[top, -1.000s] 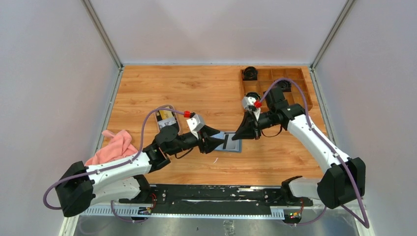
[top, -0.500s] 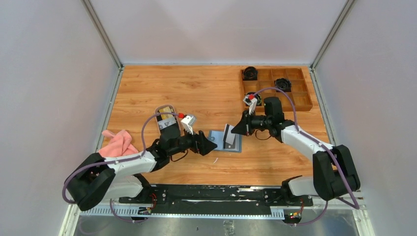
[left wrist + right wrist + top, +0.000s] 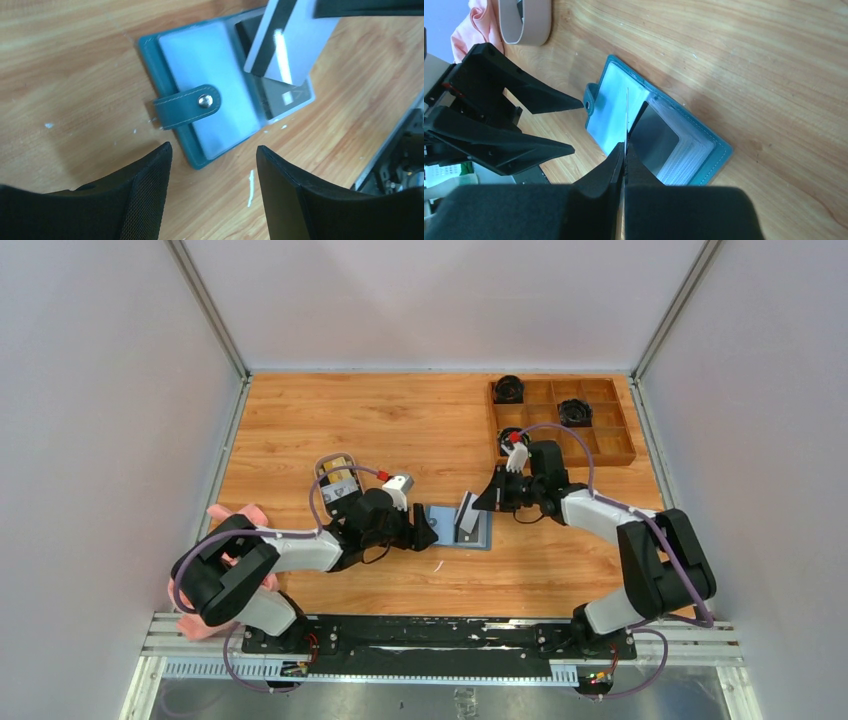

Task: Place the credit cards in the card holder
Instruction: Insert the credit card into the card holder.

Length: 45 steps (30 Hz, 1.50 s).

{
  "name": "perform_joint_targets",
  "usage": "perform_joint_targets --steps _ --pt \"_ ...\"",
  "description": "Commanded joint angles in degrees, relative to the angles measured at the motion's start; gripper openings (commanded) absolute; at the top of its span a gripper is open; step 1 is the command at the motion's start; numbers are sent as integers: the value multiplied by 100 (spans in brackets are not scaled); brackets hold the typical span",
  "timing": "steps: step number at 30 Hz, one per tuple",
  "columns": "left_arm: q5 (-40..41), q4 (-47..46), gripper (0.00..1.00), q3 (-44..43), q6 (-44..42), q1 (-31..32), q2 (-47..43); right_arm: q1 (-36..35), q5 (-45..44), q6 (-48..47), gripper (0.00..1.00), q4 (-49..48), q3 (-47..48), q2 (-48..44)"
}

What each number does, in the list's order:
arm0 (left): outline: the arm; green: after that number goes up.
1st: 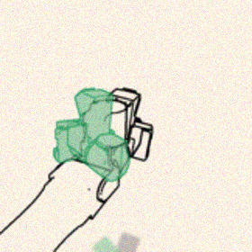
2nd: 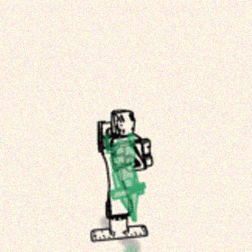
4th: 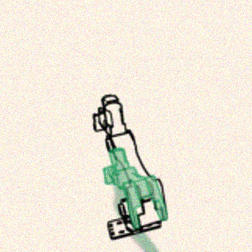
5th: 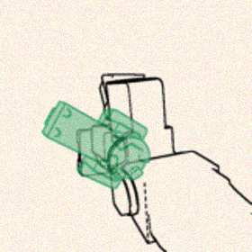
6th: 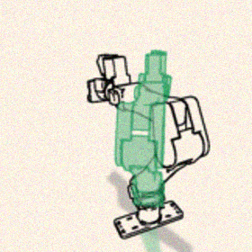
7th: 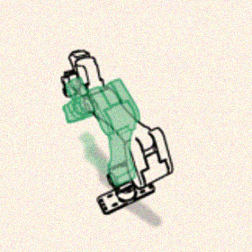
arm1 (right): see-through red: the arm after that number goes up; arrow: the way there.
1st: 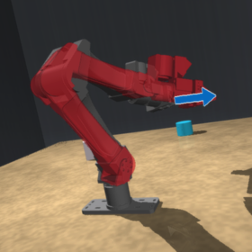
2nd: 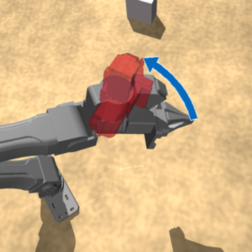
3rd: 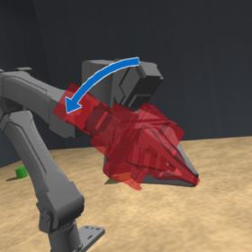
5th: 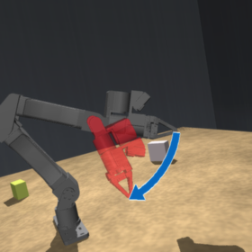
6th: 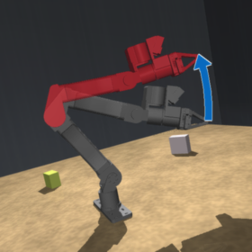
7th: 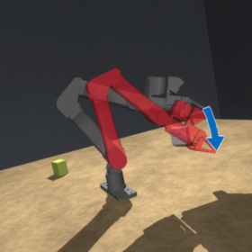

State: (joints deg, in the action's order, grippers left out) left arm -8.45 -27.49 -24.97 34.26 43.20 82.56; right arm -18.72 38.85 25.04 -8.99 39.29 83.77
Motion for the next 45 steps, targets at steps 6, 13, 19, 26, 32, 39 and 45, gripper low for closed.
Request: perform_joint_targets --steps 6,13,19,26,32,39,45 --pt "437 515 59 -182 -195 -39 324 -225 -400 418 0 474 179 500" --pt "385 525 53 -258 -169 -40 556 -279 -863 629 0 792 231 398" --pt "324 525 51 -346 -160 -40 757 -389 -1195 631 0 1003 220 48" --pt "361 551 50 -332 -152 -40 752 -512 -1334 551 0 1191 297 0" --pt "292 543 50 -320 -148 -40 748 -614 -1279 603 0 1142 369 273" --pt "228 542 48 -291 -148 -40 757 -745 -1113 621 0 1099 457 494" --pt "205 542 48 -306 -148 -40 769 -755 -878 606 0 1150 503 643"
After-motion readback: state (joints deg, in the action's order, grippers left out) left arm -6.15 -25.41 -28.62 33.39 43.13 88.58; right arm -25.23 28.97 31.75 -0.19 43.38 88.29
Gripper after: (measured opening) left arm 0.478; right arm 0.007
